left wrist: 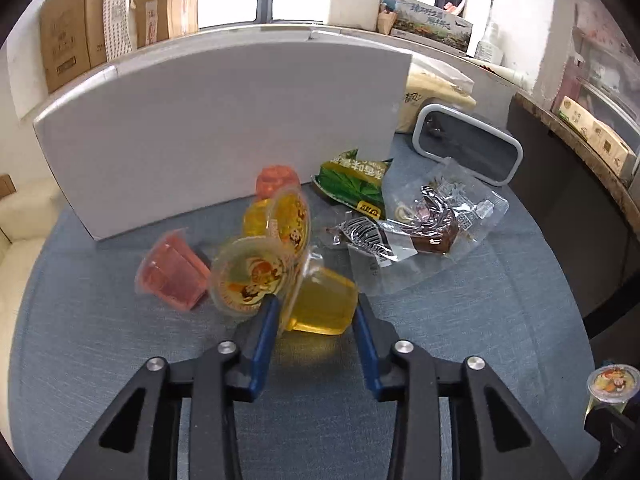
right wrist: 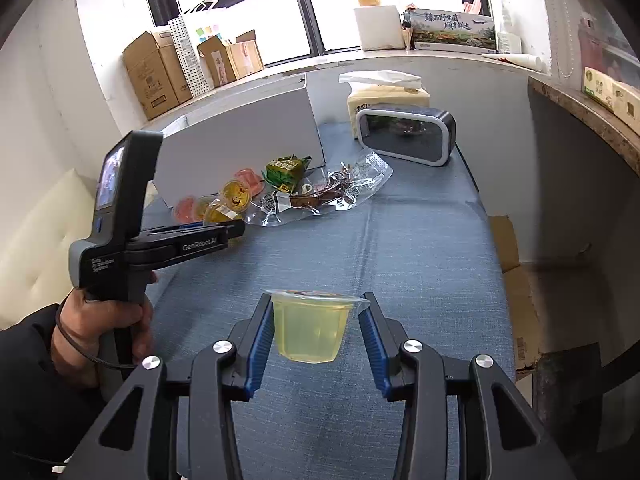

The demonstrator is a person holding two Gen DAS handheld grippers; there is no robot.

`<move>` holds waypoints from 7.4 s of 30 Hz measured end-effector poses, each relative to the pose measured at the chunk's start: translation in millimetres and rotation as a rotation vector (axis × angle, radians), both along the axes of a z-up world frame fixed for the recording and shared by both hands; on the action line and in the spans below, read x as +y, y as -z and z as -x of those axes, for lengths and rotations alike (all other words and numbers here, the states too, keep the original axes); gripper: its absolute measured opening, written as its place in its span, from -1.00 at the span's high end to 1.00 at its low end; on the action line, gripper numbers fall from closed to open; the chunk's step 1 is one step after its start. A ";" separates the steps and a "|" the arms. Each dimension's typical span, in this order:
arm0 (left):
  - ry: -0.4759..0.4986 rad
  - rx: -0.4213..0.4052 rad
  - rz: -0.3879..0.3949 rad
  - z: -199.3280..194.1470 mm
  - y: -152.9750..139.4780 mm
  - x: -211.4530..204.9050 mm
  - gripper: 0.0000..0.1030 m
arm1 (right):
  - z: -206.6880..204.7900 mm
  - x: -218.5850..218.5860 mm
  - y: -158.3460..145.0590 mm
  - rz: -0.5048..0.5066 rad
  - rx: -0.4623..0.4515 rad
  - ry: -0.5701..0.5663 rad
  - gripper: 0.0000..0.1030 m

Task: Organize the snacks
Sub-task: 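Grasp the yellow jelly cup with the left tool while the right tool holds its cup, then carry both jelly cups into the white box and open both tools, then grasp the round jelly cup with the cartoon lid with the right tool, then grasp the pink jelly cup with the left tool while the right tool holds its cup, then lower both cups into the white box and open both tools, then grasp the clear plastic bag of brown snacks with the right tool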

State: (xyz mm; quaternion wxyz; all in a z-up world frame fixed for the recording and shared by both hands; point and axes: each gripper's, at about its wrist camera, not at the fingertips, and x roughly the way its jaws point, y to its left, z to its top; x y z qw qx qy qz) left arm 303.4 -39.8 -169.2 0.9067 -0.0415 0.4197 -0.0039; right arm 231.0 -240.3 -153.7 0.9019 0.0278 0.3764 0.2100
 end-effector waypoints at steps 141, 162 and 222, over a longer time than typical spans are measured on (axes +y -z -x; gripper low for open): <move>-0.106 0.054 -0.048 -73.4 16.7 93.2 -0.80 | -2.9 99.2 4.6 -0.090 0.038 -0.164 0.01; 0.012 -0.062 0.038 -7.3 -33.2 79.5 0.33 | 3.2 101.5 -7.0 -0.116 0.015 -0.162 0.01; 0.108 -0.182 0.130 34.6 -103.6 111.7 -1.00 | -77.4 57.1 -87.4 -0.115 -0.158 -0.072 -1.00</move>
